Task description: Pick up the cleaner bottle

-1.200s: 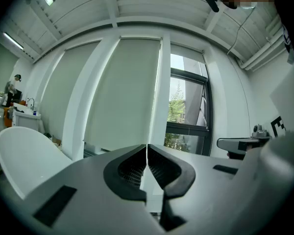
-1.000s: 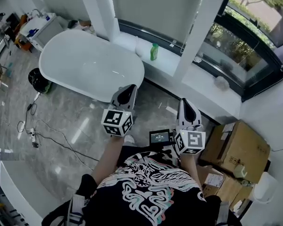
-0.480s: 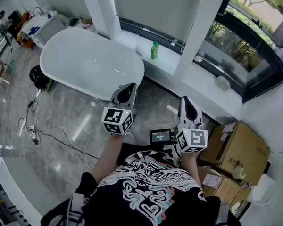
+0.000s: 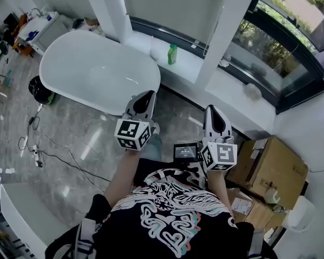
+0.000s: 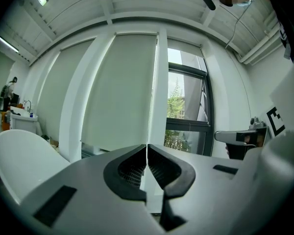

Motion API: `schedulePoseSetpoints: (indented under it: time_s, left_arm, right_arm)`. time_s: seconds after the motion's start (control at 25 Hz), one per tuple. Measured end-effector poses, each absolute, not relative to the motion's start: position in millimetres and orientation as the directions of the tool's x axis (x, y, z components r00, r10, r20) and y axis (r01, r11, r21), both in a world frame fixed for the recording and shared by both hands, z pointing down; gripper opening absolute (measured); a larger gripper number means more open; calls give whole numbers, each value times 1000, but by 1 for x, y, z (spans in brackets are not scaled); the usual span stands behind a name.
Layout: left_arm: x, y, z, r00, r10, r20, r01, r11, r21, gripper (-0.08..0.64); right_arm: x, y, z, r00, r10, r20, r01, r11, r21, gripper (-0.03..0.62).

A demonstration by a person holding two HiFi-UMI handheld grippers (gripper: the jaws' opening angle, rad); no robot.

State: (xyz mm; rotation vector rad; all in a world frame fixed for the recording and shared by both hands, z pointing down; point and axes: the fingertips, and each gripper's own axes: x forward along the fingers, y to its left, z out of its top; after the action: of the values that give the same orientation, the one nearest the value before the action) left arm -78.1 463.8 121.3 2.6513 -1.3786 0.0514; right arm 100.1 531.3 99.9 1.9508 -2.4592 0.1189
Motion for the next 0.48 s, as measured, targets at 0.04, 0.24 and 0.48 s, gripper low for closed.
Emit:
schedulePoseSetpoints:
  time_s: [0.04, 0.24, 0.48]
  left_arm:
    - [-77, 458, 122, 578, -810, 100, -815, -567, 120, 22]
    - [-70, 417, 128, 597, -797, 94, -801, -585, 124, 23]
    - [-58, 338, 144, 604, -790, 104, -796, -593, 121, 23]
  right_arm:
    - [99, 527, 100, -230, -972, 47, -972, 227, -60, 28]
    - [101, 494, 107, -217, -975, 56, -976, 215, -37, 28]
    - [99, 411, 114, -213, -974, 82, -977, 214, 4, 28]
